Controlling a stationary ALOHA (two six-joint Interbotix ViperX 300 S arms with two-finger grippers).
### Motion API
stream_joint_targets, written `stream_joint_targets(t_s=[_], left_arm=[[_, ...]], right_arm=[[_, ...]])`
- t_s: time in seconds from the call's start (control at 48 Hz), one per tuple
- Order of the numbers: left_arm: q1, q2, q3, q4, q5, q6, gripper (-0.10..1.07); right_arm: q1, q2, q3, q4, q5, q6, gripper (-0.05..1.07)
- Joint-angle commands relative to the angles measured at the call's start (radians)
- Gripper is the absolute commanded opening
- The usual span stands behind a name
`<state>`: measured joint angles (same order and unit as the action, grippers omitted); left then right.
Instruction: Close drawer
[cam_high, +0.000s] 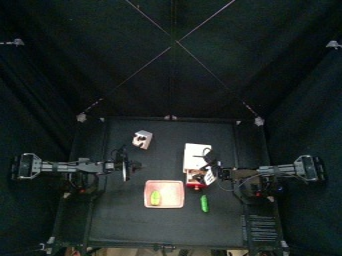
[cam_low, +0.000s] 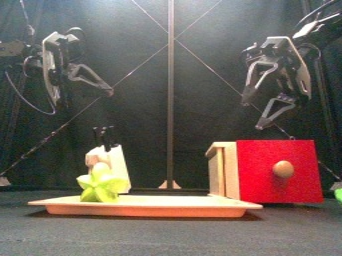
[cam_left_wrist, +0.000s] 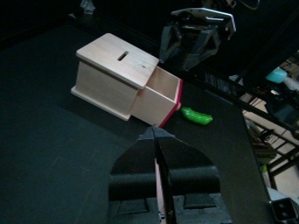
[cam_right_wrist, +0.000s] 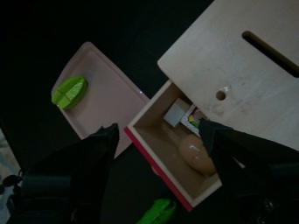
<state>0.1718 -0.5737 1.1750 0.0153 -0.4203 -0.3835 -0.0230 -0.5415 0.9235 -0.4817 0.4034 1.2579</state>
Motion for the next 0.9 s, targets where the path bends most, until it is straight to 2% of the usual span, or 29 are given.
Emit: stream_joint_targets(t_s=[0.0,0.167,0.375,0.5,0.646,0.792,0.875], left_arm=[[0.002,-0.002,-0.014,0.000,-0.005,0.003,0.24],[0.002,0.000,-0.018,0.000,-0.009,0.005,0.24],[0.003,0.029,-0.029,0.000,-0.012,0.005,0.24],[0.002,0.054,-0.055,0.000,-0.014,0.005,0.24],[0.000,0.072,-0.086,0.000,-0.014,0.003,0.24],[-0.005,0.100,-0.118,-0.014,-0.020,-0.003,0.24],[-0.009,0.129,-0.147,-0.043,-0.026,0.000,0.24]], right_arm=[[-0.005,-0.014,-0.009,0.015,-0.008,0.000,1.01],[0.002,-0.014,-0.009,0.037,-0.009,0.002,1.01],[-0.003,-0.015,0.003,0.121,-0.009,0.000,1.01],[-0.003,-0.021,-0.002,0.175,-0.009,-0.008,1.01],[0.002,-0.034,-0.002,0.178,-0.011,-0.011,1.00],[0.003,-0.063,0.008,0.156,-0.011,-0.009,0.92],[0.003,-0.080,0.009,0.140,-0.012,-0.009,0.83]])
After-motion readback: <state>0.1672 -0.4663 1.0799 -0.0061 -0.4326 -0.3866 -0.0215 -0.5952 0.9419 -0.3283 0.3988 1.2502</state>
